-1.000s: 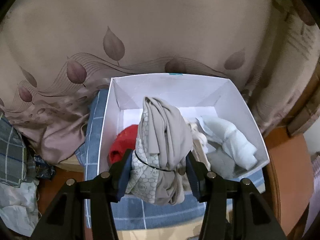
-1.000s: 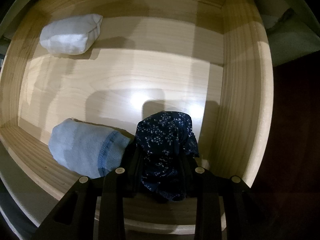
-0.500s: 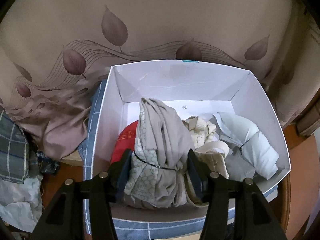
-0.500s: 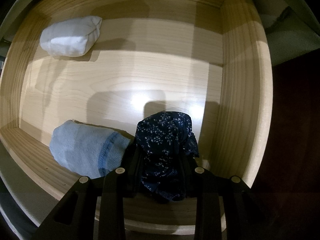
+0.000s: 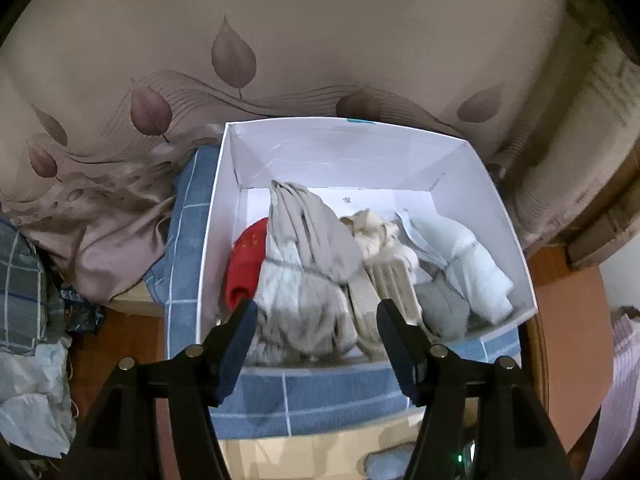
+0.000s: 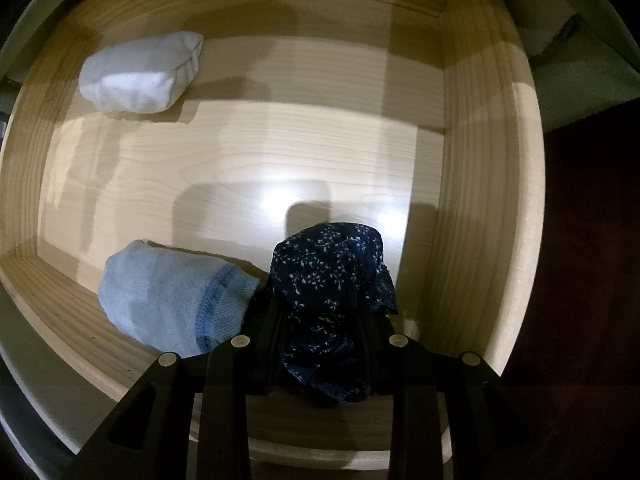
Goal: Take underwear out of drawer
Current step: 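Lower the grey-beige bundle into the white box and open the left gripper, then withdraw the left gripper from the box back over the drawer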
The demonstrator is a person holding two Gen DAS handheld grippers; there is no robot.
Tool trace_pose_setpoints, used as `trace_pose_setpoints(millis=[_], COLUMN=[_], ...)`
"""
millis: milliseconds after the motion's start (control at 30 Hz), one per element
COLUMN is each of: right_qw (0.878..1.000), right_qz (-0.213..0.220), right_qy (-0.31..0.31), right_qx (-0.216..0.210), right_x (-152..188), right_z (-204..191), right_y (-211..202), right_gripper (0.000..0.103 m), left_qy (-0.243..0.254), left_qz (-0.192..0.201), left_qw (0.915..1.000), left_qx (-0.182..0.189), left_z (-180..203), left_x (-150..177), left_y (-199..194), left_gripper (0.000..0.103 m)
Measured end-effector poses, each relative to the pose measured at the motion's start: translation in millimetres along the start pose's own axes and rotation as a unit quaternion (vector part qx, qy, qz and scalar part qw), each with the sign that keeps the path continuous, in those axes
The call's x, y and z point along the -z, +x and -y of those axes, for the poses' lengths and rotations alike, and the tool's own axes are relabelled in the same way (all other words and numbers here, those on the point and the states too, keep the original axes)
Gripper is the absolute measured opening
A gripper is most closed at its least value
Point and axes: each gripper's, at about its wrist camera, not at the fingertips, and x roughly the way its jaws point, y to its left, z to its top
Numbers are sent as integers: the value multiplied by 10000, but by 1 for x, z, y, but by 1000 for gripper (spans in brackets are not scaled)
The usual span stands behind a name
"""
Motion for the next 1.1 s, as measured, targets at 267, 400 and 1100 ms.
trace_pose_setpoints(millis=[267,400,1100], right_qw=[10000,9999,9998], right_qz=[-10,-14,-9], right_qy=[-9,-24,-38], right_qx=[57,99,203], right_x=[-1,-1,-3], right_z=[-4,-5,-8], right_y=[0,0,1], right_gripper=[27,27,26], left_qy=[196,38,-204], left_qz=[-46,-273,-1040], left_qw=[9996,9992,9928], left_qx=[-186,-299,-562], left_z=[-10,-26,-10], left_x=[49,87,249], left_y=[-25,-15,87], left_gripper=[64,64,64])
